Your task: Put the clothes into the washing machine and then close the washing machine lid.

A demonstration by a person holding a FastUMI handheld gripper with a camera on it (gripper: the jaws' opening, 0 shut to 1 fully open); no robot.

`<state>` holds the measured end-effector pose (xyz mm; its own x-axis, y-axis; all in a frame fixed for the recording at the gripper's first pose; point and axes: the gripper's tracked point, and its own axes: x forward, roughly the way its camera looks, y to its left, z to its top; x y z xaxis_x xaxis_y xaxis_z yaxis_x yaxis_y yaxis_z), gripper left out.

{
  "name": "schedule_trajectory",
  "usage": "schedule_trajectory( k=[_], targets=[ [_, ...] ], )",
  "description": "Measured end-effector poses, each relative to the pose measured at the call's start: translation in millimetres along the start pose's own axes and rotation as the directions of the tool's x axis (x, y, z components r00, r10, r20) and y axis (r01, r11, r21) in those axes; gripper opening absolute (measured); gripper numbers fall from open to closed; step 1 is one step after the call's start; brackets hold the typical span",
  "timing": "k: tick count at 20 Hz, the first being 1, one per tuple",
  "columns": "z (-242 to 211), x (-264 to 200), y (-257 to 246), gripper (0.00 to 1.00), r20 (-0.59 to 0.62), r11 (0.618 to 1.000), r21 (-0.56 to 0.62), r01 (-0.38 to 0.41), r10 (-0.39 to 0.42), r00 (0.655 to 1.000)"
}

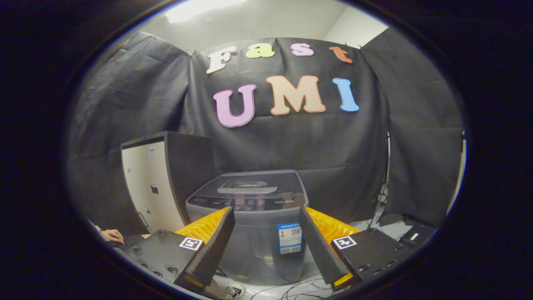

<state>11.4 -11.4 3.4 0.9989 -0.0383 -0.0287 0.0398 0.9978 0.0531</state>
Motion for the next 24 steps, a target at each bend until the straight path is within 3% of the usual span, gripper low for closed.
schedule_trajectory(
  k=[13,24],
  targets=[
    [-11.0,-13.4,-1.9,0.97,0.004,1.000,-0.020,0.008,-0.007,1.000],
    [-6.0,-19.3,11.3,0.98,0.035,0.998,-0.054,-0.046,0.047,0.998]
  ],
)
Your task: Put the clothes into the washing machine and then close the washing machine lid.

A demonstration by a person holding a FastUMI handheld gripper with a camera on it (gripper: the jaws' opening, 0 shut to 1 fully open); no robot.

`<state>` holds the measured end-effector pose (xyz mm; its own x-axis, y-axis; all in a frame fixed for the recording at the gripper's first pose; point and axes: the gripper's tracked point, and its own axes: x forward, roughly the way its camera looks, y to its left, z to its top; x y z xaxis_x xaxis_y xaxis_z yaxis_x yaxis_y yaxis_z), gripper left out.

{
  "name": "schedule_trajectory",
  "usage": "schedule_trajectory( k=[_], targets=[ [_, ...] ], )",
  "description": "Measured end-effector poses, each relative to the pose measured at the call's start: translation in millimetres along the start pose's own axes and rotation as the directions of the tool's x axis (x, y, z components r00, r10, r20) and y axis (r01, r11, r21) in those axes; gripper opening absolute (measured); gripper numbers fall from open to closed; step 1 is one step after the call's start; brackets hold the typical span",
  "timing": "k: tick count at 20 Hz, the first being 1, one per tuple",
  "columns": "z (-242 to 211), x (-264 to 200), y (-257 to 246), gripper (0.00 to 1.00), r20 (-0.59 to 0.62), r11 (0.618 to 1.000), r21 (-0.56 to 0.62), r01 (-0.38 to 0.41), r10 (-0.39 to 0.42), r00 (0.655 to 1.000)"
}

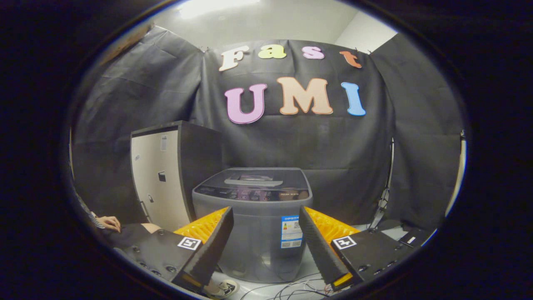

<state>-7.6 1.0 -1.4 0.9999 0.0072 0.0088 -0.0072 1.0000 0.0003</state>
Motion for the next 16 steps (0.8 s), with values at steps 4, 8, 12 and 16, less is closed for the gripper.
schedule_trajectory(
  k=[4,8,12,16],
  targets=[
    [-1.0,-0.4,-0.1,0.99,-0.005,1.000,0.001,-0.001,0.001,1.000],
    [-1.1,0.0,-0.2,0.99,-0.006,1.000,0.001,-0.001,0.001,1.000],
    [-0.1,-0.5,-0.8,0.99,-0.006,1.000,0.002,-0.002,0.002,1.000],
    [-0.8,-0.3,-0.5,0.99,-0.006,1.000,0.002,-0.002,0.002,1.000]
  ],
)
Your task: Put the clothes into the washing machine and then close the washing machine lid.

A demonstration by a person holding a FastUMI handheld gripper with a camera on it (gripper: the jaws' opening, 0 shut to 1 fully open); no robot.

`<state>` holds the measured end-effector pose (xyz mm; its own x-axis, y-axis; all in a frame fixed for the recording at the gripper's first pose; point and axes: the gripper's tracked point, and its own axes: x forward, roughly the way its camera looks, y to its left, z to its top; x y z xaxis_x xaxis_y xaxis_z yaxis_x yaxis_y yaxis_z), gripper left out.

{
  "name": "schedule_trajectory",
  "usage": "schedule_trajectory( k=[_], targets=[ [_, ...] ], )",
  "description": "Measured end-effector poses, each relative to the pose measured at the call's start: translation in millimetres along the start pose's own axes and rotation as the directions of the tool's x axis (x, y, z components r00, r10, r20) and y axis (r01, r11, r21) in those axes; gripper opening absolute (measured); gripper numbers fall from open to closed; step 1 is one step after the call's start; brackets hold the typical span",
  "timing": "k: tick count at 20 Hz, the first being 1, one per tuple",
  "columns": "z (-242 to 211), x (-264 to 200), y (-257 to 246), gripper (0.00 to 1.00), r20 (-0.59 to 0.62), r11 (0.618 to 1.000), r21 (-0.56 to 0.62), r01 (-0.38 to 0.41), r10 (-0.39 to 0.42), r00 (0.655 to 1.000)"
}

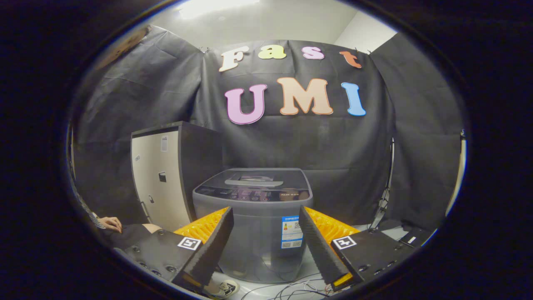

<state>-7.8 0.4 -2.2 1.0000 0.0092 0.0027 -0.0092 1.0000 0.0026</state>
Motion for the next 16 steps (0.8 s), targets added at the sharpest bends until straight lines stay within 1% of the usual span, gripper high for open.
schedule_trajectory(
  k=[16],
  targets=[
    [1.2,-0.3,0.2,0.98,0.001,1.000,0.001,0.000,0.000,1.000]
  ],
)
